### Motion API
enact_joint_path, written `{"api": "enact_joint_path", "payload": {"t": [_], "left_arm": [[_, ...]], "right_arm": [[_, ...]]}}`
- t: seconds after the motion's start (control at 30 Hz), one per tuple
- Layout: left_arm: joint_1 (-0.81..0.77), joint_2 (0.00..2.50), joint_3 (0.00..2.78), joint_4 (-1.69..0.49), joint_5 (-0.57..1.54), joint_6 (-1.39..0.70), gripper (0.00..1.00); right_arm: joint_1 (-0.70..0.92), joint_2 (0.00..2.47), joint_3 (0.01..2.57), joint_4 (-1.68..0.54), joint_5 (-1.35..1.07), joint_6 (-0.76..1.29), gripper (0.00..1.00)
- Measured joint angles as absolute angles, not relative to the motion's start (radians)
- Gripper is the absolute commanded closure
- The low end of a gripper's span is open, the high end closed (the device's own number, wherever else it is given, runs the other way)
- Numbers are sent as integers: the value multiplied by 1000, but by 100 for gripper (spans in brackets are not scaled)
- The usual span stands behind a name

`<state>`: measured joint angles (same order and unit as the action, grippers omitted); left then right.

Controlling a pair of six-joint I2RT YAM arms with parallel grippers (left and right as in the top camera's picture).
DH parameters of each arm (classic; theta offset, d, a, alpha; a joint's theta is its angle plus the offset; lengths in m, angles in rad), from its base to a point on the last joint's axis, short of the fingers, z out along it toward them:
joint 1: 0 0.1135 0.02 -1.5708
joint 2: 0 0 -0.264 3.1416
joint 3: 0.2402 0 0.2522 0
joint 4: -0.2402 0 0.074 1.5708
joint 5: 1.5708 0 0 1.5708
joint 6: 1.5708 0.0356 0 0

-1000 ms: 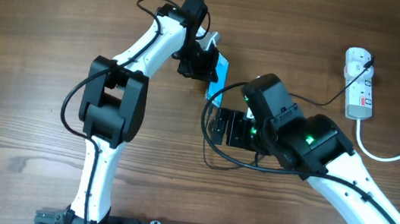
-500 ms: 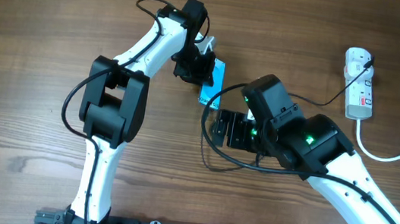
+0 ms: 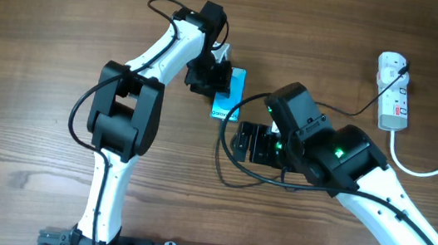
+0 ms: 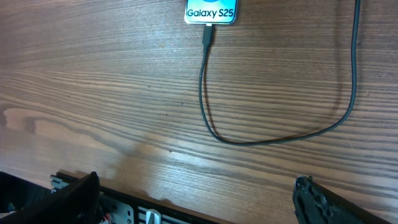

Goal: Plug charger to phone and switch on socket

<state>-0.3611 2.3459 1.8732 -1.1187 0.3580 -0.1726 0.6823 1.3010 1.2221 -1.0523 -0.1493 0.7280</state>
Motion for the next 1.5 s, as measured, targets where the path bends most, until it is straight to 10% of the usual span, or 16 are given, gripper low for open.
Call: {"api": "enact_joint_path", "payload": {"t": [0.03,0.4,0.57,0.87,1.5], "left_arm": [[-361,2346,1873,-1127,356,-170,0],[-263,2034,1861,-1255,352,-171,0],[-236,1827,1869,-1295,289,-171,0],[-236,1832,1869,-1299,273,-171,0],[-236,1832,1869,-1299,270,-171,0]], "right_arm": [[683,1301,1222,-1053,-149,728,0],[618,1303,1236,-1097,-150,711,0],[183,1409,1552,-1362,-97,525,0],[-269,1598,1607,-1141,244,421,0],[-418,2122,1608,-745,119,308,0]]}}
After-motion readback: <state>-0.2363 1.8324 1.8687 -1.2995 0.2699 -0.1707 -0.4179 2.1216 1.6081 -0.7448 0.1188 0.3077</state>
